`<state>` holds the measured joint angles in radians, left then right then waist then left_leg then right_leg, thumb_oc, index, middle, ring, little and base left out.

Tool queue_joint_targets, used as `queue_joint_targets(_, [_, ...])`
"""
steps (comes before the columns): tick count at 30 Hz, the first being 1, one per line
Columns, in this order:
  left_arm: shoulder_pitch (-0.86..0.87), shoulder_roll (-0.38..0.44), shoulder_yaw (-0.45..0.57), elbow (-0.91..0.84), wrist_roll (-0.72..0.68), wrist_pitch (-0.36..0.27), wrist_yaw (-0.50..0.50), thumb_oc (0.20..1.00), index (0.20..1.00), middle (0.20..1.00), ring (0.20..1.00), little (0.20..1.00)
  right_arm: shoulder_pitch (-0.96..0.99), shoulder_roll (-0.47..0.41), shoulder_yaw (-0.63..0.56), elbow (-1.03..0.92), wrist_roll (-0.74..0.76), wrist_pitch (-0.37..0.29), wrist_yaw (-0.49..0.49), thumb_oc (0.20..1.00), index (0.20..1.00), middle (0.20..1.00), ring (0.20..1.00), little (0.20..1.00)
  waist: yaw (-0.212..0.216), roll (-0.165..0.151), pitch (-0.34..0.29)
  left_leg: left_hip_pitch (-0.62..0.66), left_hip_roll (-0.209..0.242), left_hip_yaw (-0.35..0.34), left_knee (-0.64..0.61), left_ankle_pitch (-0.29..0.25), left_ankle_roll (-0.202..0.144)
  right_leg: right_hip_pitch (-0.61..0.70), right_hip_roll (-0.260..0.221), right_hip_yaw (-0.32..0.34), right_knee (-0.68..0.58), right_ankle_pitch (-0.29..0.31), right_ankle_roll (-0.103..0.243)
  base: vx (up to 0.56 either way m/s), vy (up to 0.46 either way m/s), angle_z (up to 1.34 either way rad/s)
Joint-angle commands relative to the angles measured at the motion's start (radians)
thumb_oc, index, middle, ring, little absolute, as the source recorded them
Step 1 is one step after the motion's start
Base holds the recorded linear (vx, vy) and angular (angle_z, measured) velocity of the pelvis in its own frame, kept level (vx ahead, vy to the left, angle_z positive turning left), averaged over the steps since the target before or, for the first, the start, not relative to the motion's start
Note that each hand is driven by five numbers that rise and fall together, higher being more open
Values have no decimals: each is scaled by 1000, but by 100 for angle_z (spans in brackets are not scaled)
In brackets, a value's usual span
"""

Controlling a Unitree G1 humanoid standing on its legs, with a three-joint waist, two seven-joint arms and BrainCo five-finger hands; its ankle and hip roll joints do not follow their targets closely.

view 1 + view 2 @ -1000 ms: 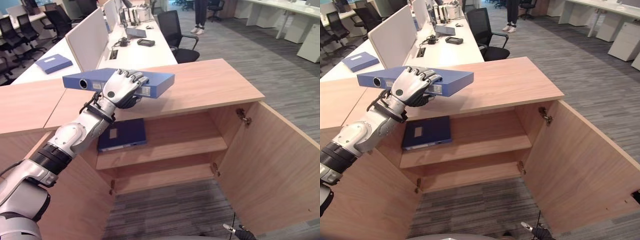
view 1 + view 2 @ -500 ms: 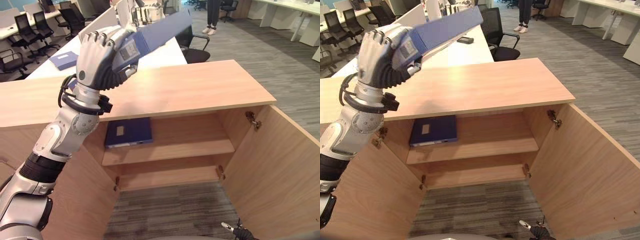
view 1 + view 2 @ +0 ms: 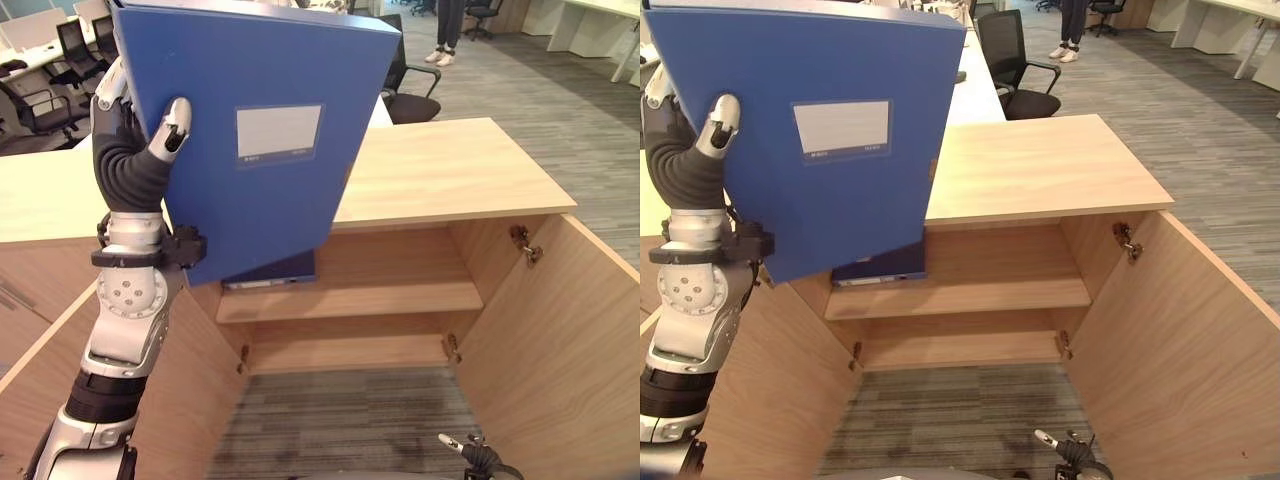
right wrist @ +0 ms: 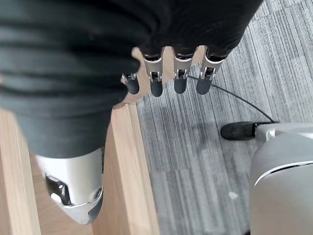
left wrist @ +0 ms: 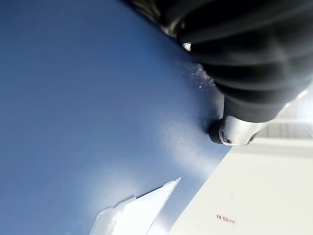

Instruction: Put the empty folder in the office cabinet

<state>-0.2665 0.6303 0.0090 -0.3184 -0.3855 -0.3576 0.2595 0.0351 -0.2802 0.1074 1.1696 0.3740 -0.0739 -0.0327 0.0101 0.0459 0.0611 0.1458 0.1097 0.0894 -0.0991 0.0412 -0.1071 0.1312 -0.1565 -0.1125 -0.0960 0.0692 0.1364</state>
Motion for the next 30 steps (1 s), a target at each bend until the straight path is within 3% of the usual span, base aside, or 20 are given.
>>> queue_joint_targets(1, [-70, 0, 85, -51, -231, -72, -95, 200, 200, 200, 200, 200, -77, -1, 3, 5, 20, -6, 19, 1000, 1000, 1000, 1000, 1000, 13, -30, 25, 14, -18, -43, 12, -81, -12, 58, 14, -38, 9, -103, 24, -3, -1, 10])
queue_joint_targets(5, [-22, -42, 98, -66, -335, -79, -130, 200, 200, 200, 200, 200, -79, 1, 4, 9, 18, -3, 21, 1000, 1000, 1000, 1000, 1000, 21, -31, 28, 11, -20, -48, 12, -82, -10, 57, 14, -39, 9, -103, 22, -5, 4, 5])
queue_joint_targets(11, [26, -58, 102, -61, -368, -64, -143, 200, 200, 200, 200, 200, -86, 2, 1, 12, 29, -3, 25, 1000, 1000, 1000, 1000, 1000, 27, -32, 29, 10, -21, -52, 12, -83, -8, 60, 14, -41, 9, -105, 20, 0, 0, 0])
queue_joint_targets(16, [87, -67, 90, -46, -378, -31, -158, 200, 200, 200, 200, 200, -104, -3, 13, -109, 77, -19, 45, 1000, 1000, 1000, 1000, 1000, 37, -36, 35, 16, -19, -55, 12, -94, -8, 66, 13, -45, 11, -115, 21, -1, 2, 0])
queue_joint_targets(21, [137, -96, 75, -33, -384, -2, -174, 200, 200, 200, 200, 200, -69, -44, 30, -520, 184, -50, 85, 1000, 1000, 1000, 1000, 1000, 35, -44, 42, 5, -20, -50, 12, -80, -6, 51, 12, -41, 13, -100, 20, -10, 2, 0])
queue_joint_targets(30, [166, -120, 74, 7, -316, 33, -188, 200, 200, 200, 200, 200, -9, -117, 61, -1012, 257, -32, 205, 1000, 1000, 1000, 1000, 1000, 21, -56, 40, 9, -16, -36, 12, -84, -5, 48, 10, -35, 11, -99, 20, 0, 2, -1])
